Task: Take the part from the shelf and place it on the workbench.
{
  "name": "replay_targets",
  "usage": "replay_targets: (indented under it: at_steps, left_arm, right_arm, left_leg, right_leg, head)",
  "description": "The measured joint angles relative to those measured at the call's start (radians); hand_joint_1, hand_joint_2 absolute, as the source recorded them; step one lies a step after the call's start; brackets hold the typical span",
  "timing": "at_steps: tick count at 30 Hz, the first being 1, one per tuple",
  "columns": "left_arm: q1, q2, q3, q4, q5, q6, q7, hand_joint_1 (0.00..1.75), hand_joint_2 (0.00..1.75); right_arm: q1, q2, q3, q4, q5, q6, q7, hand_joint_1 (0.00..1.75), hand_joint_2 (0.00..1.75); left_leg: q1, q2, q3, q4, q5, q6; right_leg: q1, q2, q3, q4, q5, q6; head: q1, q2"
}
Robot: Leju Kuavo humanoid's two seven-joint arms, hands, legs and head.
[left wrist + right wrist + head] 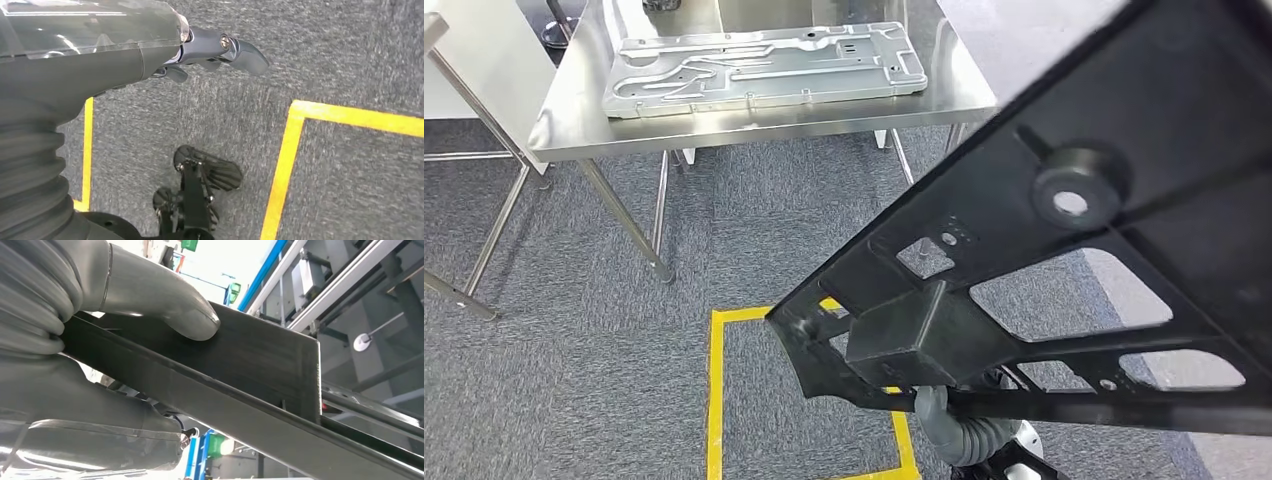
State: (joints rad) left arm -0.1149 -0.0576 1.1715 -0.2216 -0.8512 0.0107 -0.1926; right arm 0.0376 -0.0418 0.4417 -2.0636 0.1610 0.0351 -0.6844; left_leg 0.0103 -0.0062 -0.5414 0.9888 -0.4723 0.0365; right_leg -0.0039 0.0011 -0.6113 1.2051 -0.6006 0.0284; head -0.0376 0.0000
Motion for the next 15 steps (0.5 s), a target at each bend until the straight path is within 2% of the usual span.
replay_targets:
  at_steps: [1, 2, 3, 5, 6, 7, 8, 10, 12, 13, 15]
  left_arm:
    - [0.001, 0.000, 0.000, 0.000, -0.002, 0.000, 0.000, 0.00, 1.75]
    - [0.002, 0.000, 0.000, 0.000, -0.004, 0.000, 0.000, 0.00, 1.75]
    - [0.003, 0.000, 0.000, 0.000, -0.007, -0.001, 0.000, 0.00, 1.75]
    - [0.004, -0.001, 0.000, 0.000, -0.010, -0.001, 0.000, 0.00, 1.75]
    - [0.002, -0.001, 0.000, 0.000, -0.011, -0.002, 0.000, 0.00, 1.75]
    - [0.000, -0.002, 0.000, 0.000, -0.011, -0.002, 0.000, 0.00, 1.75]
    - [-0.002, -0.002, 0.000, 0.000, -0.011, -0.002, 0.000, 0.00, 1.75]
    - [-0.002, -0.002, 0.001, 0.000, -0.012, -0.002, 0.000, 0.00, 1.75]
    - [-0.003, -0.002, 0.001, 0.000, -0.013, -0.004, 0.001, 0.00, 1.75]
    - [-0.005, -0.002, 0.001, 0.000, -0.014, -0.005, 0.002, 0.00, 1.75]
    - [-0.008, -0.003, 0.000, 0.000, -0.015, -0.008, 0.002, 0.00, 1.75]
  right_arm:
    - [0.001, -0.001, 0.000, 0.000, 0.002, -0.002, 0.000, 1.75, 1.75]
    - [0.002, -0.002, 0.000, 0.001, 0.004, -0.006, 0.000, 1.75, 1.75]
    - [0.003, -0.003, 0.000, 0.003, 0.008, -0.009, 0.000, 1.75, 1.75]
    - [0.003, -0.005, 0.000, 0.007, 0.018, -0.014, 0.000, 1.75, 1.75]
    - [0.003, -0.005, 0.000, 0.010, 0.021, -0.016, 0.000, 1.75, 1.75]
    - [0.002, -0.006, 0.000, 0.013, 0.025, -0.017, 0.000, 1.75, 1.75]
    - [0.002, -0.006, 0.000, 0.016, 0.027, -0.017, 0.000, 1.75, 1.75]
    - [0.000, -0.007, -0.001, 0.021, 0.024, -0.014, 0.000, 1.75, 1.75]
    - [-0.005, -0.007, -0.002, 0.023, 0.009, -0.005, 0.000, 1.75, 1.75]
    - [-0.007, -0.007, -0.002, 0.023, 0.001, 0.000, 0.000, 1.75, 1.75]
    - [-0.013, -0.007, -0.004, 0.023, -0.010, 0.006, 0.000, 1.75, 1.75]
  left_leg:
    - [0.000, -0.001, 0.005, 0.000, -0.006, 0.000]
    - [0.000, -0.004, 0.013, 0.000, -0.013, -0.002]
    - [0.001, -0.009, 0.023, 0.000, -0.021, -0.005]
    - [0.003, -0.023, 0.045, 0.000, -0.037, -0.014]
    - [0.004, -0.029, 0.053, 0.001, -0.045, -0.018]
    - [0.006, -0.036, 0.056, 0.000, -0.051, -0.024]
    - [0.007, -0.042, 0.056, 0.000, -0.054, -0.030]
    - [0.010, -0.051, 0.059, 0.003, -0.053, -0.044]
    - [0.011, -0.037, 0.046, 0.042, -0.054, -0.051]
    - [0.011, -0.026, 0.020, 0.088, -0.064, -0.054]
    - [0.011, -0.008, -0.062, 0.218, -0.107, -0.058]
  right_leg:
    - [-0.003, 0.000, -0.043, 0.053, -0.014, 0.004]
    - [-0.007, 0.000, -0.073, 0.077, -0.010, 0.008]
    - [-0.010, 0.000, -0.082, 0.063, 0.017, 0.010]
    - [-0.016, 0.009, -0.052, -0.058, 0.113, 0.013]
    - [-0.018, 0.024, -0.034, -0.120, 0.146, 0.011]
    - [-0.018, 0.036, -0.023, -0.163, 0.164, 0.007]
    - [-0.016, 0.047, -0.019, -0.184, 0.170, 0.000]
    - [-0.013, 0.044, -0.013, -0.189, 0.166, -0.017]
    - [-0.014, 0.033, 0.007, -0.199, 0.162, -0.032]
    - [-0.014, 0.027, 0.018, -0.203, 0.158, -0.038]
    - [-0.010, 0.018, 0.036, -0.207, 0.144, -0.047]
  head:
    - [0.000, 0.000]
    - [0.000, 0.000]
    - [0.000, 0.000]
    - [0.000, 0.000]
    - [0.000, 0.000]
    - [0.000, 0.000]
    - [0.000, 0.000]
    - [0.001, 0.000]
    - [0.001, 0.000]
    - [0.001, 0.000]
    - [0.000, 0.000]
